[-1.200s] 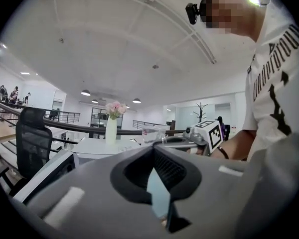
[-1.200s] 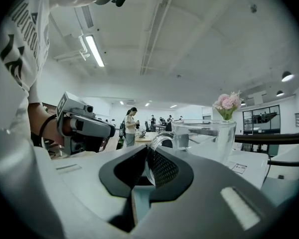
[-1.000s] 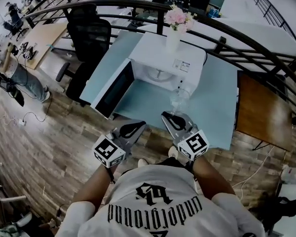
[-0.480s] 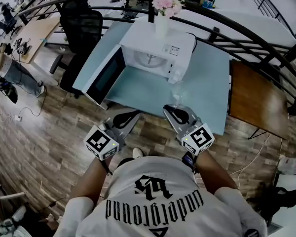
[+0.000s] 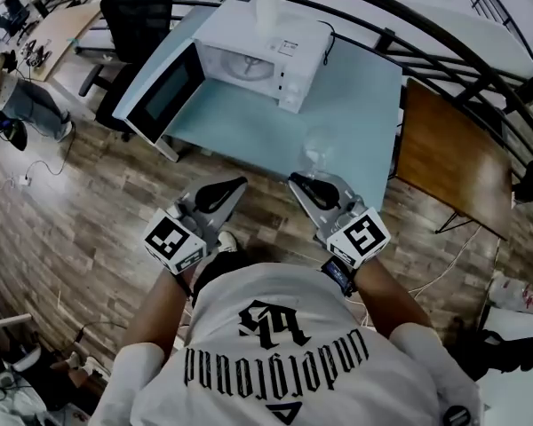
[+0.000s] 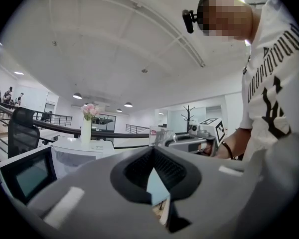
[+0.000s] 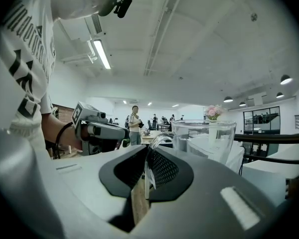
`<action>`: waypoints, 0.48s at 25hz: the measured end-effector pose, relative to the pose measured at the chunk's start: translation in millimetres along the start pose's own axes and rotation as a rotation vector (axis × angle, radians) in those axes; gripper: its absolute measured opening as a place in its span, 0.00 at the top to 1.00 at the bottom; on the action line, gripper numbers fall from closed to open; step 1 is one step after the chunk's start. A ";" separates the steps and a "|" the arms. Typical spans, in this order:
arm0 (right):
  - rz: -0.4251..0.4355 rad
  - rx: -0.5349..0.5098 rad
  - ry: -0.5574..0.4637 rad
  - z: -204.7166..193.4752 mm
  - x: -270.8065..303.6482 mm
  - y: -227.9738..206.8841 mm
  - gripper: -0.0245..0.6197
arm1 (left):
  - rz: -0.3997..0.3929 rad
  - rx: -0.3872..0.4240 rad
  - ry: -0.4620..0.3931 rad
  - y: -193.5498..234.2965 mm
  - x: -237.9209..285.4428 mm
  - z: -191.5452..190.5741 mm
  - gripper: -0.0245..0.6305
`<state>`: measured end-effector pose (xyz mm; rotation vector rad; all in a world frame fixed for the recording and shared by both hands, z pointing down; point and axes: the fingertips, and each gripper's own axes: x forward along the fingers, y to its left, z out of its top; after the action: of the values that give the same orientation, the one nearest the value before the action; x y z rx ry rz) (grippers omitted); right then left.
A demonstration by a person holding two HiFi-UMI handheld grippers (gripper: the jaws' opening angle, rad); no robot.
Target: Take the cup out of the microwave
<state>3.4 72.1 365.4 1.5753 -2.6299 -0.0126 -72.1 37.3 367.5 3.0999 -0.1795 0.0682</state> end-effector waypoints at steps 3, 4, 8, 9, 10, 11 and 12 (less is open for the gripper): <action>0.023 -0.002 0.006 -2.3 -28.2 7.4 0.93 | 0.015 0.009 0.000 -27.2 1.9 0.8 0.89; 0.031 -0.004 0.007 -2.7 -36.7 10.3 0.93 | 0.023 0.011 -0.001 -35.1 1.4 1.3 0.89; 0.052 0.010 0.018 -8.1 -66.7 24.4 0.93 | 0.041 0.015 0.000 -66.6 -0.6 2.0 0.89; 0.057 0.020 0.023 -10.1 -72.8 28.4 0.93 | 0.040 0.018 0.001 -74.3 -1.3 2.4 0.89; 0.065 0.031 0.028 -11.9 -78.1 32.5 0.93 | 0.039 0.022 0.000 -81.5 -2.3 3.7 0.89; 0.074 0.037 0.029 -12.8 -82.6 36.7 0.93 | 0.039 0.028 -0.002 -88.4 -3.7 5.5 0.89; 0.083 0.035 0.025 -13.0 -86.5 40.9 0.93 | 0.040 0.035 -0.004 -95.0 -5.5 7.2 0.89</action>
<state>9.0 168.0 374.9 1.4649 -2.6883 0.0569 -66.2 132.0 357.0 3.1316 -0.2438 0.0666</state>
